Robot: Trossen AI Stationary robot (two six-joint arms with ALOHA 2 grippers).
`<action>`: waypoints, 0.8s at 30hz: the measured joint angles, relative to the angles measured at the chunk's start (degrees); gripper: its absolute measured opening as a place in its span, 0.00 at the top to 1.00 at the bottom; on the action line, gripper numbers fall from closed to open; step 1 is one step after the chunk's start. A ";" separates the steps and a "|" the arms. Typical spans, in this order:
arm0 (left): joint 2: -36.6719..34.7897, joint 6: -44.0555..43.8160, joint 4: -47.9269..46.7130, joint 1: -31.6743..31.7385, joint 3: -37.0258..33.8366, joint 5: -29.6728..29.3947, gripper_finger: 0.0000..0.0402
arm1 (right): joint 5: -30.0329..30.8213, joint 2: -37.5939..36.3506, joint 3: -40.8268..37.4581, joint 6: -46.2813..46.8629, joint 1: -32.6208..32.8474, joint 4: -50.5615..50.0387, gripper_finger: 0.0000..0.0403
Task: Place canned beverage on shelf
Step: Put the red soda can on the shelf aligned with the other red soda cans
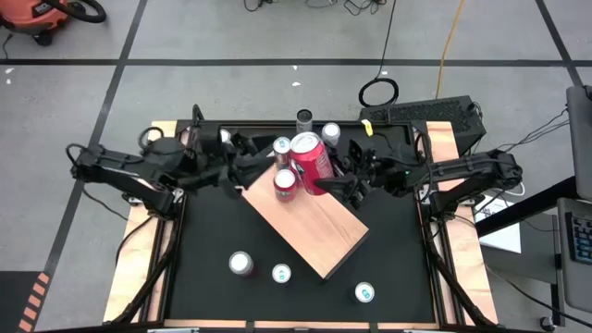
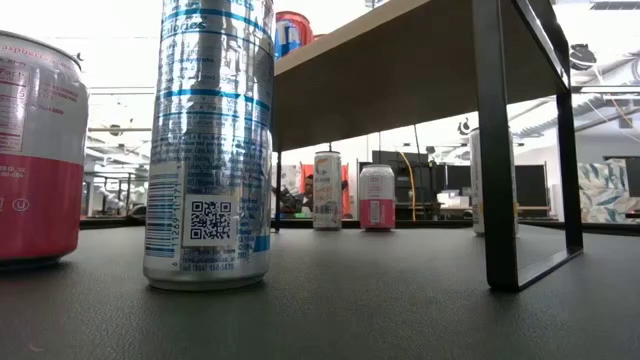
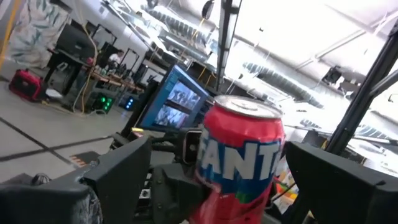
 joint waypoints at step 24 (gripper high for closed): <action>8.40 -0.20 1.14 1.46 5.79 3.54 0.06 | 0.46 0.16 0.00 -0.52 -0.46 -6.81 0.32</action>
